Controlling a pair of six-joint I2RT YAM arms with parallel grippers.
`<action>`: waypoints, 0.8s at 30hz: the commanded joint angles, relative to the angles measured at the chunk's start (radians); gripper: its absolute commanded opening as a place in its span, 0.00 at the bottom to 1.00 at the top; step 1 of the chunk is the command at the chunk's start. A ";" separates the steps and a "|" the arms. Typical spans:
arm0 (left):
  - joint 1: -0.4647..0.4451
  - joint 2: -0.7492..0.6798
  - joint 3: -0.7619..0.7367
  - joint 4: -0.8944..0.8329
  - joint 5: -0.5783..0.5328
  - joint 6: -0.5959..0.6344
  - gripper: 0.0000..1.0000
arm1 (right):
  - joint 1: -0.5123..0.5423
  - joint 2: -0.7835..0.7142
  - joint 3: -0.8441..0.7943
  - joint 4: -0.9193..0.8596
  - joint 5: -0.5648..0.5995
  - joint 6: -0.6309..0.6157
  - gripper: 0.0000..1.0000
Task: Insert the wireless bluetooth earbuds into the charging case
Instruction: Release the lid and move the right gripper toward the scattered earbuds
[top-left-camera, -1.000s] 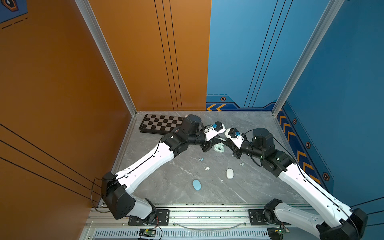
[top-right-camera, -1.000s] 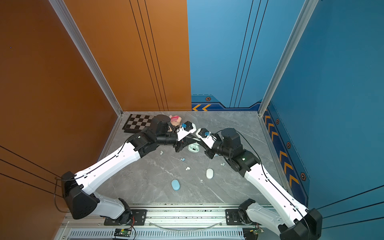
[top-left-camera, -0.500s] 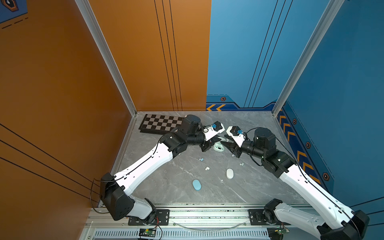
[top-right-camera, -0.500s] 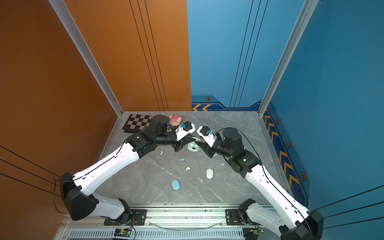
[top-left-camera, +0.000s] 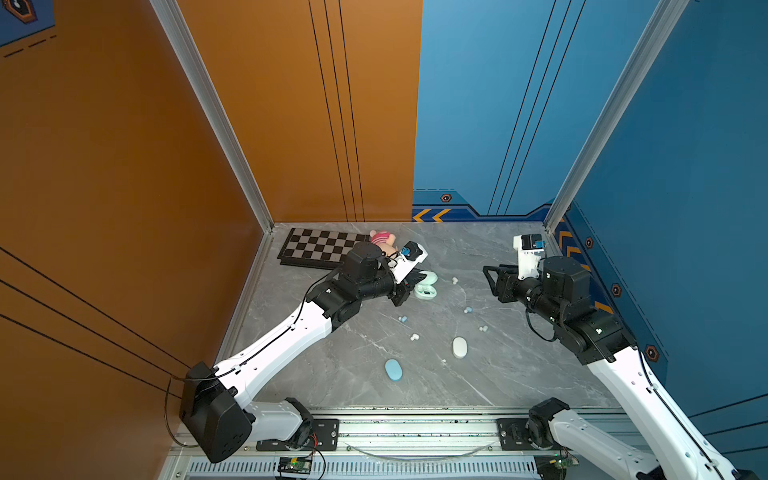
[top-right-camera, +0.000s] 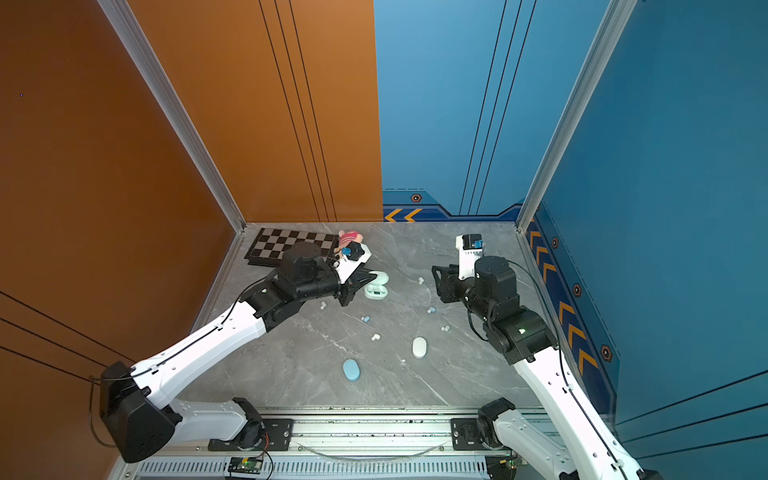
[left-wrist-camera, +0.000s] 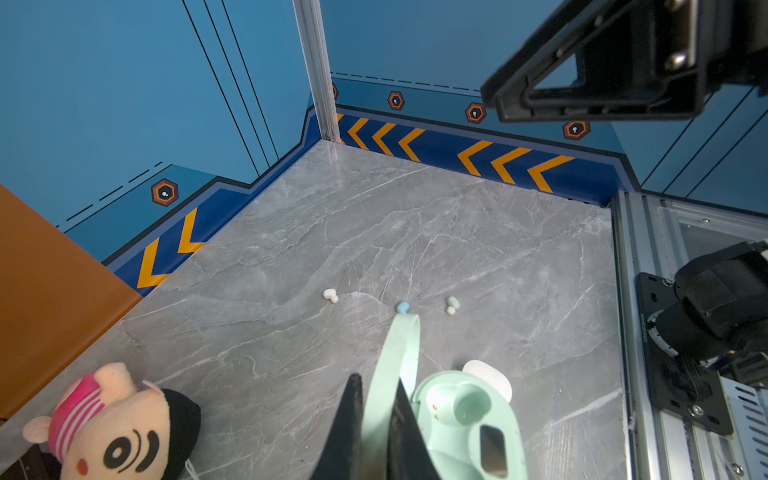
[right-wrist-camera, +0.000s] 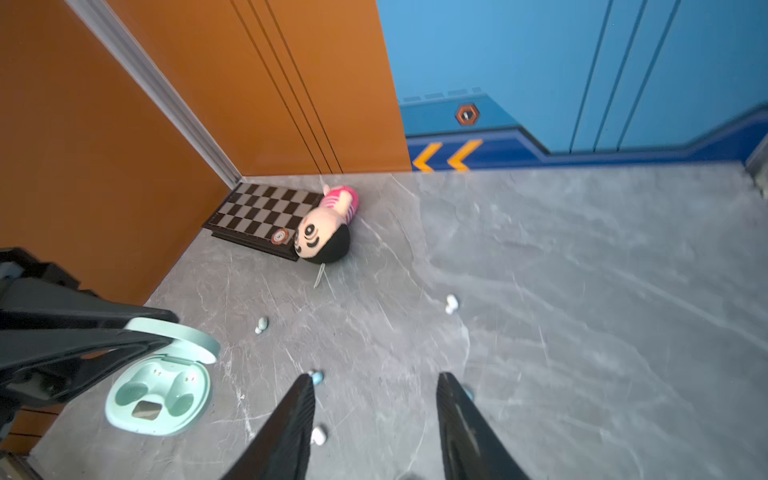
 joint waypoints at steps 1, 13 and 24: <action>0.016 -0.025 -0.037 0.100 0.001 -0.072 0.00 | -0.017 0.059 -0.008 -0.292 0.050 0.259 0.49; 0.009 -0.045 -0.144 0.154 0.054 -0.155 0.00 | -0.112 0.213 -0.262 -0.239 0.020 0.402 0.42; -0.038 -0.055 -0.185 0.153 0.025 -0.182 0.00 | -0.184 0.420 -0.309 -0.037 -0.062 0.369 0.38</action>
